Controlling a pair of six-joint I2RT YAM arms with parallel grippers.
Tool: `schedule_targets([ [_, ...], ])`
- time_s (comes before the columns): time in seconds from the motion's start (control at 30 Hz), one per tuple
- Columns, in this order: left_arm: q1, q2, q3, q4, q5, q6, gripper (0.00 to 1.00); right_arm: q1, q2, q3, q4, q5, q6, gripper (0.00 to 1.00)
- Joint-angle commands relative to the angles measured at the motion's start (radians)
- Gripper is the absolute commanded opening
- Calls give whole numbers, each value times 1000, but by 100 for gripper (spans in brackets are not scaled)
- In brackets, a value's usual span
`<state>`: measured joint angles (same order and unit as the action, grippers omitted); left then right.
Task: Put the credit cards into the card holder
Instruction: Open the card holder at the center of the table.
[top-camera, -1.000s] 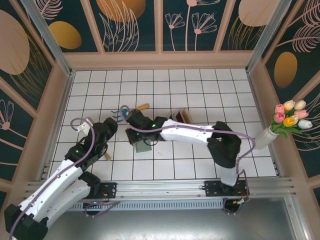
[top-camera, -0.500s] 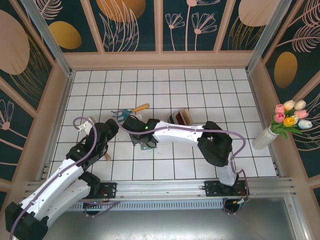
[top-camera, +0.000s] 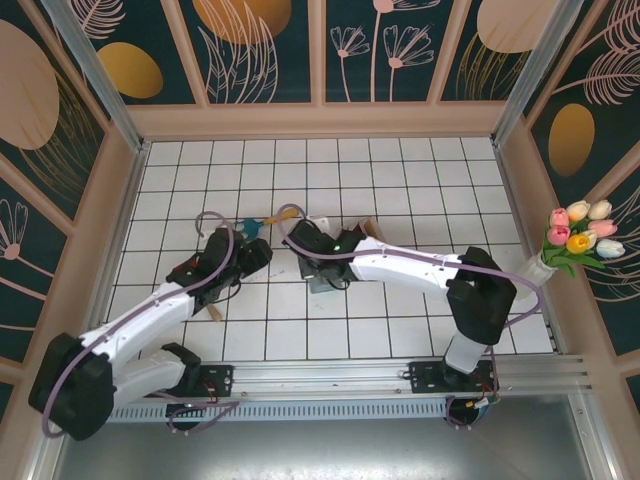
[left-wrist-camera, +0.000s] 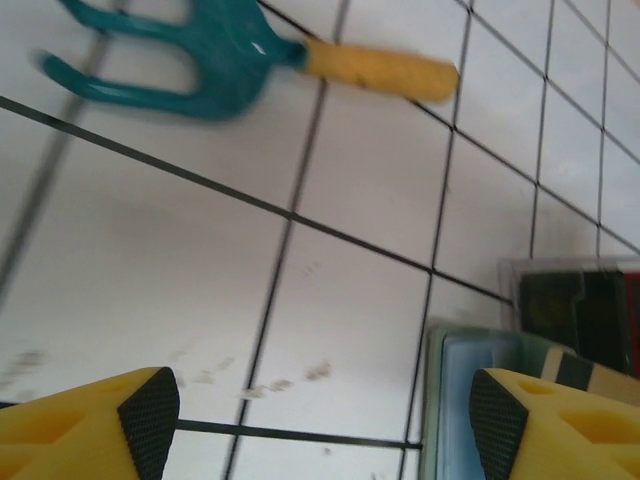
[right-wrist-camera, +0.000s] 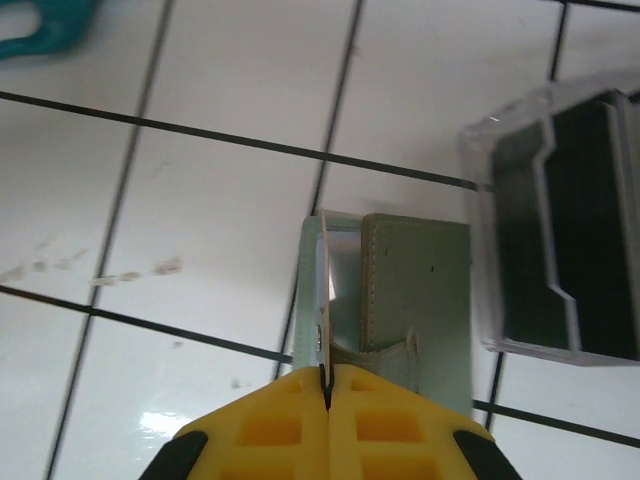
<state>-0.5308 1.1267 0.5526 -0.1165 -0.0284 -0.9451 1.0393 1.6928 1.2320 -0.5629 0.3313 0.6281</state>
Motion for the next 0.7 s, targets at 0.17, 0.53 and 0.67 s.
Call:
schedule_targets([
  [0.17,-92,202,125,124,187,52,78,-84,-147,-130,36,-10,40,1],
  [0.53,-186,403,190,212,224,-35,73,-155,-207,-201,23,5,-17,1],
  [0.67,-197,449,210,188,201,-53,66,-171,-209,-244,43,-15,-36,0],
])
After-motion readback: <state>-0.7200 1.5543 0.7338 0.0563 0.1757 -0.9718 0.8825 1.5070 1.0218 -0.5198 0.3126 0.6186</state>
